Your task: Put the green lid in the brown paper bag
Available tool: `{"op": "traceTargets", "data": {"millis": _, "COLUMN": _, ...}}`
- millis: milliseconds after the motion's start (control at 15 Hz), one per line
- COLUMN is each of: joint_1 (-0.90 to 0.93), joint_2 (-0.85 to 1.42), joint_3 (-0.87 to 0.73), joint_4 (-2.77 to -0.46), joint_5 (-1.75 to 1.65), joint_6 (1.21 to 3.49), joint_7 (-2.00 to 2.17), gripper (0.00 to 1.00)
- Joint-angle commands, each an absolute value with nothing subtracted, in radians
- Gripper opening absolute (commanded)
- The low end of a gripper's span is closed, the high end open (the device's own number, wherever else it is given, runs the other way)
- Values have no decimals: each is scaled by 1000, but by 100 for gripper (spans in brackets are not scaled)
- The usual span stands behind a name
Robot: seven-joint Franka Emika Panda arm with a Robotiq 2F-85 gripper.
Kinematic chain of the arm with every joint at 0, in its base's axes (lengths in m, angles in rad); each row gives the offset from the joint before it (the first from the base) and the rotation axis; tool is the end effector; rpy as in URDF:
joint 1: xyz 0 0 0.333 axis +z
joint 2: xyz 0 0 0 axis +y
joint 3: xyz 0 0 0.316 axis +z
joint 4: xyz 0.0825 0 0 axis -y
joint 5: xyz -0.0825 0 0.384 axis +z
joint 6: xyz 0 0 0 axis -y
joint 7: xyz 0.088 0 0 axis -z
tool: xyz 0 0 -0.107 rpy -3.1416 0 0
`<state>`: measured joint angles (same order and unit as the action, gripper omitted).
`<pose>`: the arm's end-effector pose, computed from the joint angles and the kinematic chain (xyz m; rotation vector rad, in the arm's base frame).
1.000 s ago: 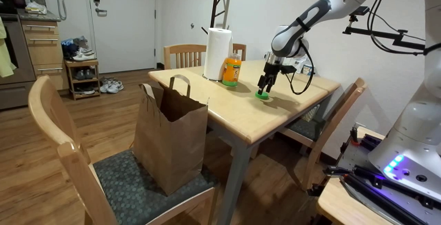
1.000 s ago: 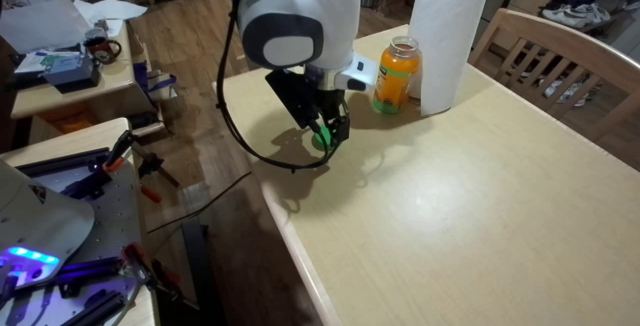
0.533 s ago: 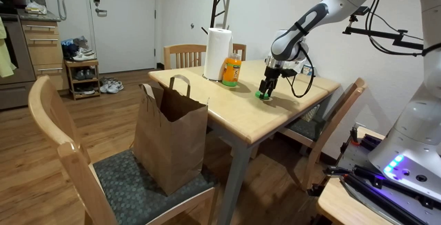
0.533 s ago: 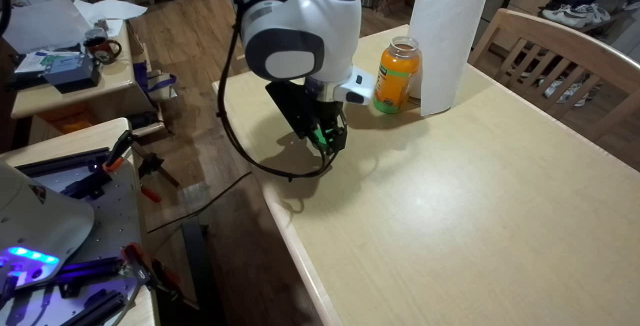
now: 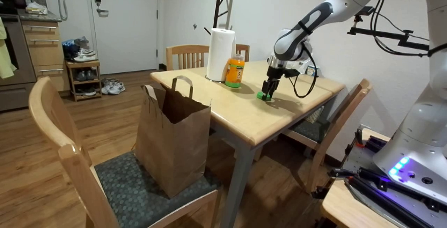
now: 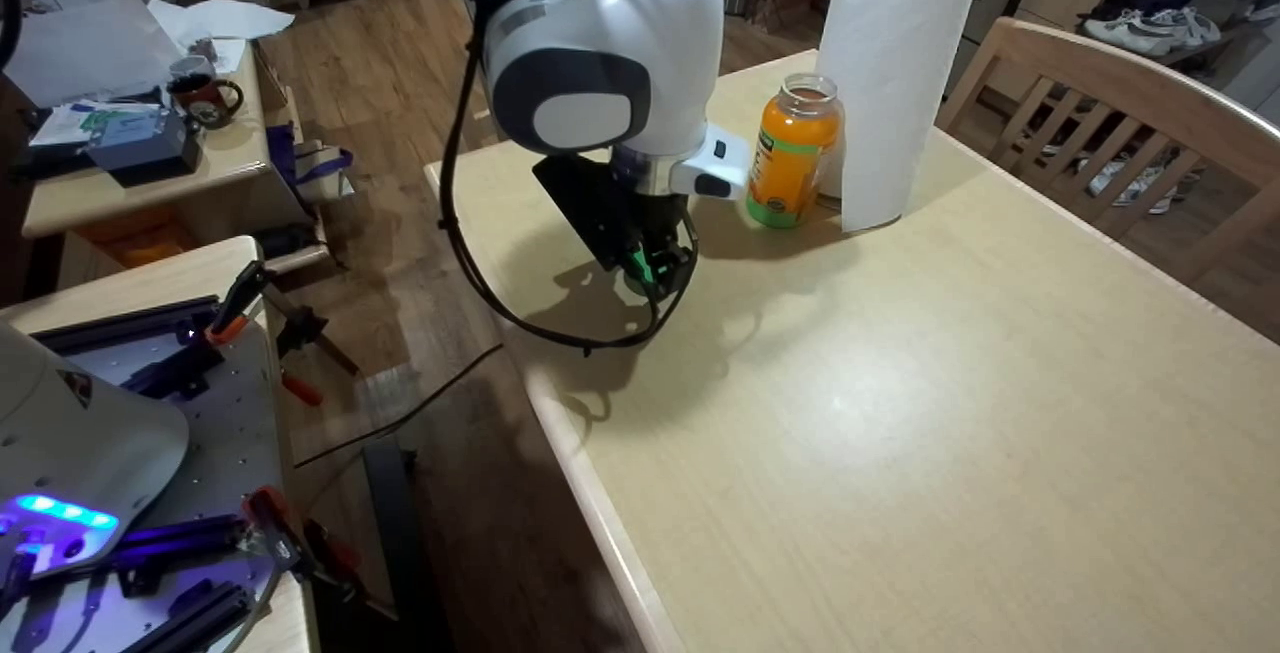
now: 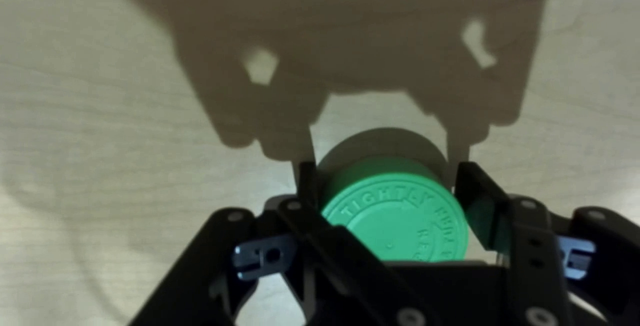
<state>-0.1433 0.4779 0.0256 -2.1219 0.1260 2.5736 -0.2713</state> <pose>0.5682 -0.0691 0.1799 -3.0590 -0.0669 0.0167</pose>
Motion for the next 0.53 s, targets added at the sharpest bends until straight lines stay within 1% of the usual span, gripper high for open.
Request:
{"op": "traceTargets", "data": {"millis": 0, "joint_1": -159, "joint_2": 470, "joint_3": 44, "joint_4": -2118, "joint_5": 127, "joint_6": 2568, "joint_7": -296, "gripper": 45}}
{"op": "traceTargets", "data": {"millis": 267, "joint_1": -129, "joint_2": 415, "joint_3": 49, "joint_4": -2115, "joint_5": 102, "joint_6": 2549, "joint_7": -278, "gripper": 45}}
{"op": "traceTargets", "data": {"millis": 467, "joint_1": -78, "joint_2": 352, "joint_3": 35, "joint_4": -2086, "joint_5": 35, "joint_6": 2489, "joint_7": -245, "gripper": 45}}
